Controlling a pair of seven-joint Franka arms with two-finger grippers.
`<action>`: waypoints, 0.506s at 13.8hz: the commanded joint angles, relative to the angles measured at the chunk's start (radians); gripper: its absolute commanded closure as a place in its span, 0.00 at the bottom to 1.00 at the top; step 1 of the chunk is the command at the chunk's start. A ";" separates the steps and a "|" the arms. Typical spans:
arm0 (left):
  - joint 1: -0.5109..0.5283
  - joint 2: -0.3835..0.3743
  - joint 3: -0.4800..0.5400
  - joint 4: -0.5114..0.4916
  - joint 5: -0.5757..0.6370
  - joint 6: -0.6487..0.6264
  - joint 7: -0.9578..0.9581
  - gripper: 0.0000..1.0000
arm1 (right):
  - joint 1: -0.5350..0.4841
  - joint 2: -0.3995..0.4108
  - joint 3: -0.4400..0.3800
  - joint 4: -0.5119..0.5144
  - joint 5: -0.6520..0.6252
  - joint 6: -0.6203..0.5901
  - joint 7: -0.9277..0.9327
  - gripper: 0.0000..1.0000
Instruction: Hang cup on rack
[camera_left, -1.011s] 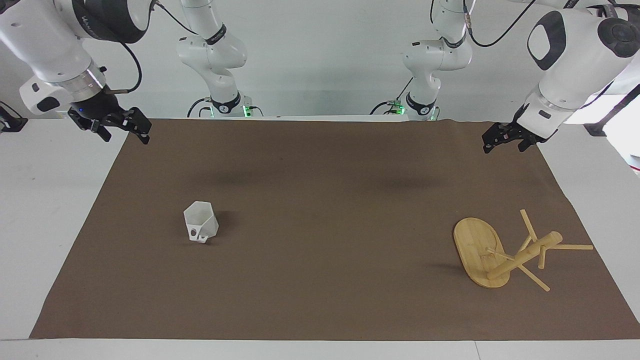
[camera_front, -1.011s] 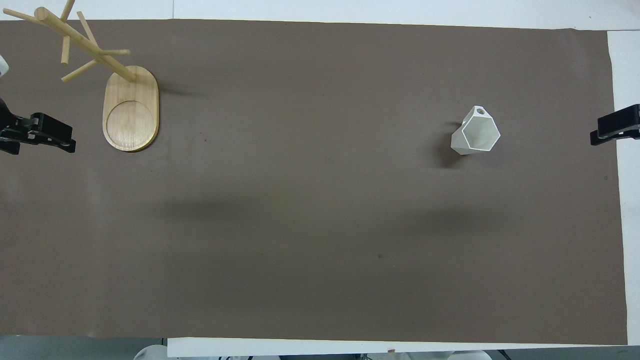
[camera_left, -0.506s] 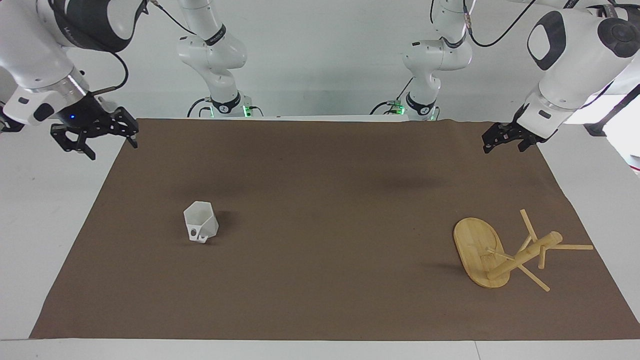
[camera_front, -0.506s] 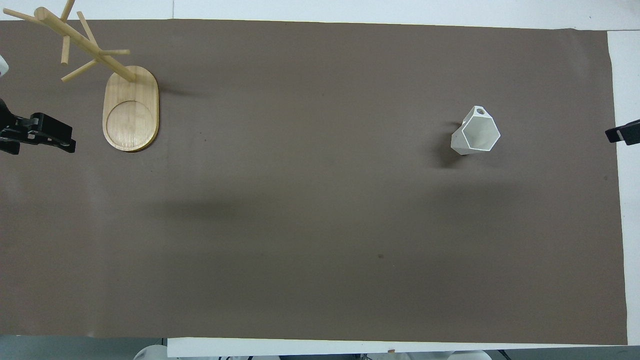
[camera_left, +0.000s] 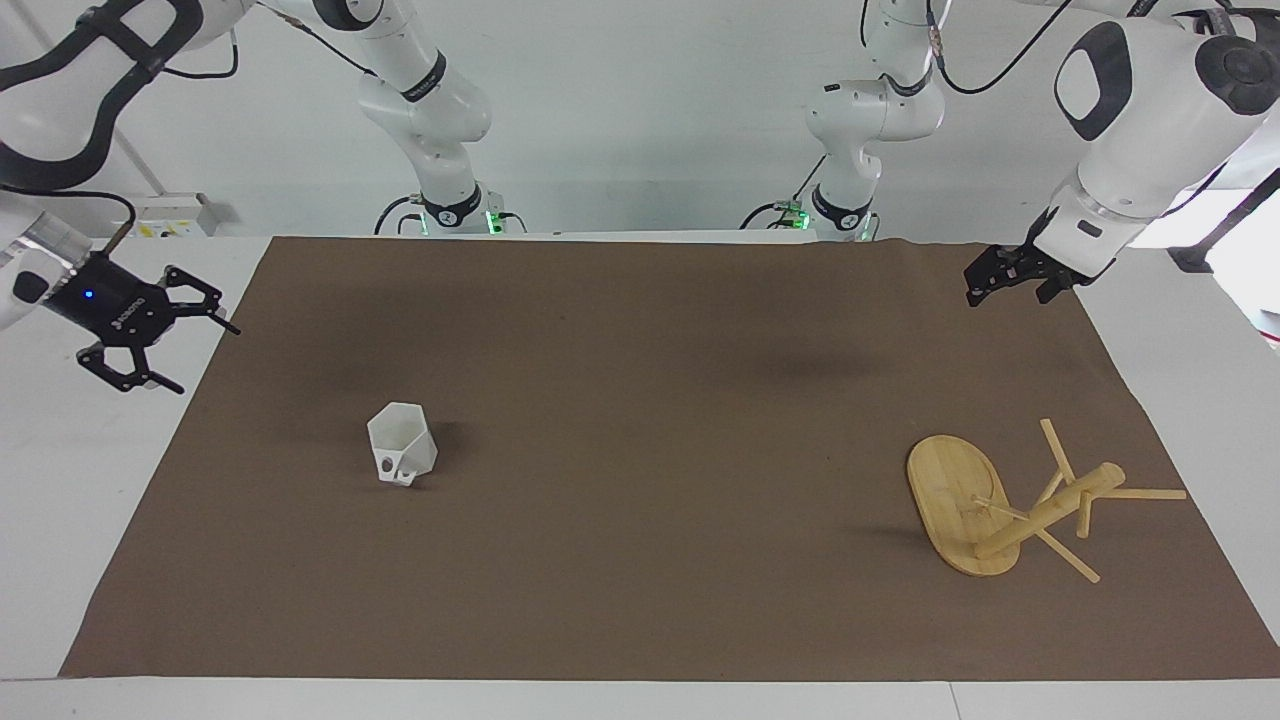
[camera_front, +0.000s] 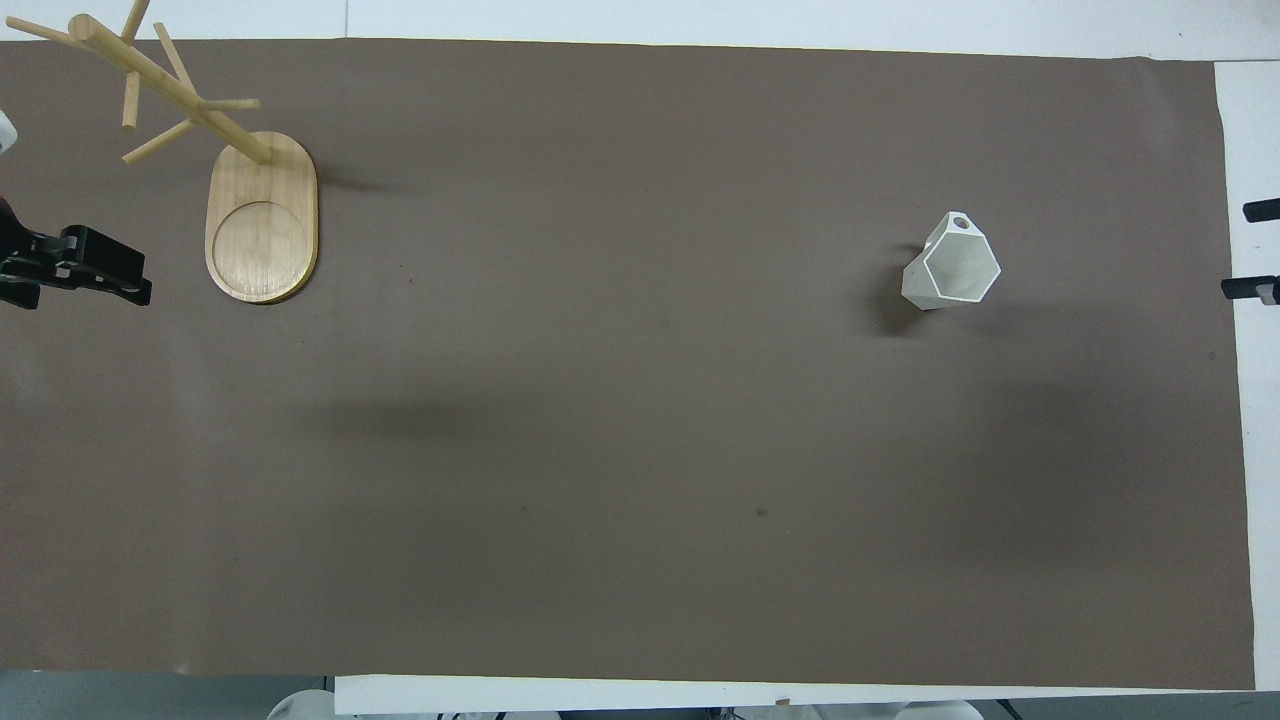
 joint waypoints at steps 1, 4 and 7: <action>0.006 -0.016 -0.002 -0.013 0.011 -0.012 0.002 0.00 | -0.028 0.029 0.006 -0.044 0.149 -0.077 -0.205 0.00; 0.006 -0.016 -0.002 -0.013 0.011 -0.012 0.002 0.00 | -0.039 0.094 0.006 -0.111 0.277 -0.128 -0.404 0.00; 0.006 -0.016 -0.002 -0.012 0.011 -0.012 0.002 0.00 | -0.039 0.163 0.009 -0.111 0.286 -0.155 -0.452 0.00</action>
